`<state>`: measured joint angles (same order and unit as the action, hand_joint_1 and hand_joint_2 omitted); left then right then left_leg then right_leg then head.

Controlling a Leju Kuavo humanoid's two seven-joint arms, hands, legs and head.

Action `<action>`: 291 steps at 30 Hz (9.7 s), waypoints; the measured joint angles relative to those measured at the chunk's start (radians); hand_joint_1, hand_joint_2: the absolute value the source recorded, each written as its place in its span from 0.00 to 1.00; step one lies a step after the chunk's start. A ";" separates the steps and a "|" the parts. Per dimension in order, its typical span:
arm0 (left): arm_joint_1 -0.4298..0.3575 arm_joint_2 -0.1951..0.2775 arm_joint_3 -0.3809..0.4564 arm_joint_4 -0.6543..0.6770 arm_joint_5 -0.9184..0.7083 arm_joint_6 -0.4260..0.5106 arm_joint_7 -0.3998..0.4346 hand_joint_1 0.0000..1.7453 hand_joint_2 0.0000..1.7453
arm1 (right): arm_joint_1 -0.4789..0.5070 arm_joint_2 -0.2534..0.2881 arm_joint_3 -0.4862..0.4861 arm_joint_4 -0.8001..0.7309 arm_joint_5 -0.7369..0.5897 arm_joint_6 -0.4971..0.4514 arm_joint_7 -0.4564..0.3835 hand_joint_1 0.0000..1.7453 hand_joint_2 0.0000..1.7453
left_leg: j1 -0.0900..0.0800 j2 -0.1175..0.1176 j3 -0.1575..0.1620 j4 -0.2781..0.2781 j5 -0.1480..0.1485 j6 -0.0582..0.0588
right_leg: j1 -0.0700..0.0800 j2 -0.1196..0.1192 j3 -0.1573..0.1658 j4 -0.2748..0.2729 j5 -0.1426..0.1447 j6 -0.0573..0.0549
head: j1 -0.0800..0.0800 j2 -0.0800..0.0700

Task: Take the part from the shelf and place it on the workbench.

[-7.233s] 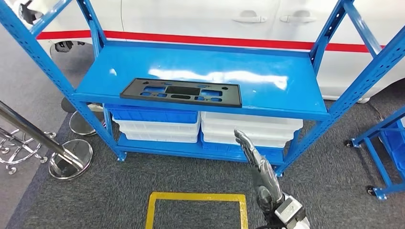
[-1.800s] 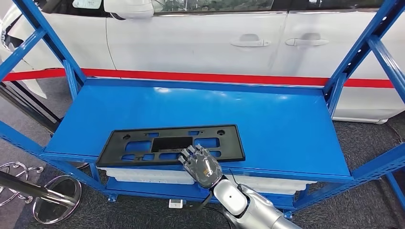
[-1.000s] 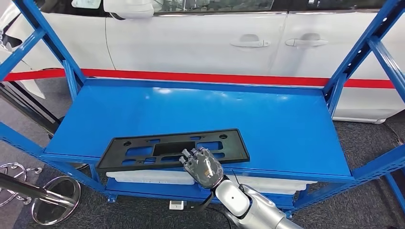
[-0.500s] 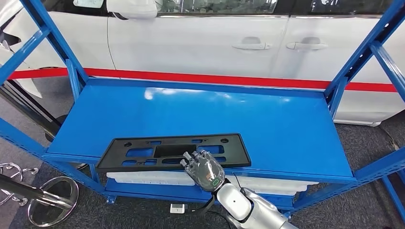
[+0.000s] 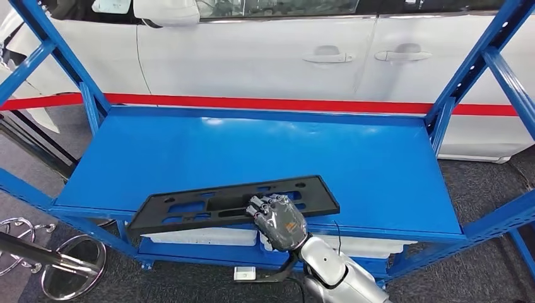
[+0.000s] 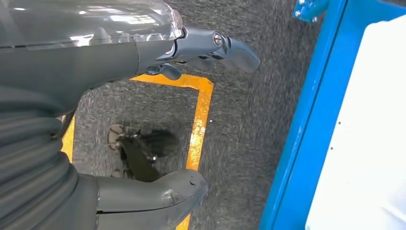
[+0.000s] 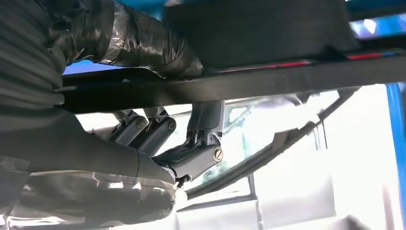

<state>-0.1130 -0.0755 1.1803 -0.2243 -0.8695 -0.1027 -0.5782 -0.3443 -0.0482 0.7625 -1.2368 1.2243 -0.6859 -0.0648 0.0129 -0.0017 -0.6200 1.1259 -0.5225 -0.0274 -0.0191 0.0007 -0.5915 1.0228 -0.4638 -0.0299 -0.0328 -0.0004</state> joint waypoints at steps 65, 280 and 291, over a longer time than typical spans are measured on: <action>0.051 0.005 0.043 0.000 0.115 -0.034 -0.122 0.00 1.00 | 0.198 -0.204 -0.073 -0.903 -0.992 0.297 -0.455 1.00 1.00 | -0.001 -0.003 0.052 0.048 -0.062 0.009 | 0.004 -0.006 -0.045 0.007 0.038 -0.001 | 0.000 0.000; 0.059 0.140 0.068 -0.002 -0.045 -0.005 0.135 0.00 1.00 | 0.299 -0.339 -0.081 -1.045 -0.854 0.139 -0.559 1.00 1.00 | -0.013 -0.056 0.106 -0.132 0.043 0.042 | 0.008 0.038 0.048 -0.022 -0.018 0.015 | 0.000 0.000; 0.054 0.141 0.069 -0.002 -0.045 -0.008 0.135 0.00 1.00 | 0.300 -0.339 -0.081 -1.049 -0.855 0.140 -0.560 1.00 1.00 | -0.003 0.051 0.109 -0.162 0.057 0.055 | -0.002 -0.005 -0.055 0.162 -0.070 0.056 | 0.000 0.000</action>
<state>-0.0589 0.0658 1.2497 -0.2262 -0.9140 -0.1106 -0.4429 -0.0440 -0.3868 0.6817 -2.2862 0.3689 -0.5463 -0.6252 0.0095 0.0494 -0.5111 0.9637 -0.4650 0.0278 -0.0213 -0.0041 -0.6463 1.1845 -0.5342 0.0257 -0.0324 -0.0004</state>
